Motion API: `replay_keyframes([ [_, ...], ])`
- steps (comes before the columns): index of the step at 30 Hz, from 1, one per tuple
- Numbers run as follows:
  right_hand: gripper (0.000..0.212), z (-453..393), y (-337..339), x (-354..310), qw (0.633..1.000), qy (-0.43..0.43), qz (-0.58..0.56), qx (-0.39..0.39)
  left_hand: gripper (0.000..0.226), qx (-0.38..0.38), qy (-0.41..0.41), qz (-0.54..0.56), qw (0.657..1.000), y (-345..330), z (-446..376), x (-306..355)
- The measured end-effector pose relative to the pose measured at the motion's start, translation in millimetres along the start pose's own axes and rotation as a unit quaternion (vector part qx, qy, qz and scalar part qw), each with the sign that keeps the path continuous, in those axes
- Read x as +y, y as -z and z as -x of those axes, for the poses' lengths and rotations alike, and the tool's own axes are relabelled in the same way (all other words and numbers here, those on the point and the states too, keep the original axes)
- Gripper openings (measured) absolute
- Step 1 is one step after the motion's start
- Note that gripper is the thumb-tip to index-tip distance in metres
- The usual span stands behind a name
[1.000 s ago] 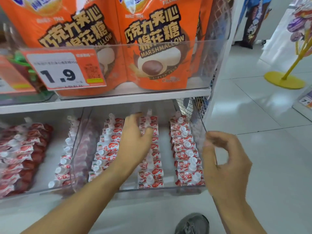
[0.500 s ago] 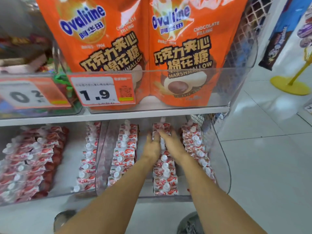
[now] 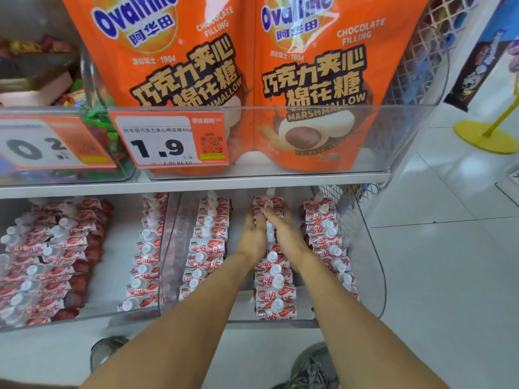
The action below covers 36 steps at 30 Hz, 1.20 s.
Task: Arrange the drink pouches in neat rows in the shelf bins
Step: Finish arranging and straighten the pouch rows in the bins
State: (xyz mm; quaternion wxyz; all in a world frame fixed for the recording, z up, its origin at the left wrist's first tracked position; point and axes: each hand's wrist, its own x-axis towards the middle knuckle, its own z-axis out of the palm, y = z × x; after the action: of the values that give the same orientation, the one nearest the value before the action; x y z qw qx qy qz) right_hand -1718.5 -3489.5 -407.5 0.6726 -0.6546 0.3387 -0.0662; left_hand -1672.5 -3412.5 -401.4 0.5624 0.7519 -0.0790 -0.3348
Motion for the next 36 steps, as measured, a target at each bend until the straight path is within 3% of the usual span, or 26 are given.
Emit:
replay_keyframes([
  [6, 0.081, 25.6, 14.2, 7.9, 0.998, -0.055, 0.010, -0.011, 0.058, -0.032, 0.009, -0.024, 0.999, 15.0, 21.6, -0.5],
  [9, 0.078, 41.8, 15.2, 29.6, 0.992, -0.119, -0.015, -0.035, 0.057, -0.104, 0.022, -0.032, 0.994, 13.6, 45.0, -16.0],
  [12, 0.062, 47.6, 6.3, 33.2, 0.991, -0.124, -0.042, -0.023, 0.058, -0.107, 0.035, 0.004, 0.994, 10.6, 48.2, -20.9],
  [17, 0.060, 56.7, 5.7, 22.1, 0.990, -0.125, -0.050, -0.041, 0.059, -0.113, 0.046, 0.007, 0.993, 13.6, 49.7, -15.5],
  [22, 0.072, 67.9, 15.2, 13.0, 0.986, -0.150, 0.025, -0.073, 0.065, -0.120, 0.091, 0.021, 0.988, 18.8, 66.2, -10.5],
  [25, 0.069, 76.1, 21.2, 15.1, 0.979, -0.183, -0.002, -0.092, 0.067, -0.135, 0.136, -0.008, 0.982, 20.6, 73.8, -17.3],
  [29, 0.078, 77.7, 14.6, 12.8, 0.976, -0.194, -0.018, -0.096, 0.070, -0.146, 0.141, -0.004, 0.979, 21.9, 77.9, -11.7],
  [33, 0.071, 81.2, 16.3, 10.4, 0.978, -0.187, -0.011, -0.094, 0.074, -0.165, 0.156, -0.016, 0.974, 27.8, 83.8, -6.0],
  [36, 0.089, 81.1, 20.0, 14.0, 0.974, -0.195, -0.009, -0.111, 0.055, -0.185, 0.157, -0.056, 0.969, 30.7, 89.1, -1.3],
])
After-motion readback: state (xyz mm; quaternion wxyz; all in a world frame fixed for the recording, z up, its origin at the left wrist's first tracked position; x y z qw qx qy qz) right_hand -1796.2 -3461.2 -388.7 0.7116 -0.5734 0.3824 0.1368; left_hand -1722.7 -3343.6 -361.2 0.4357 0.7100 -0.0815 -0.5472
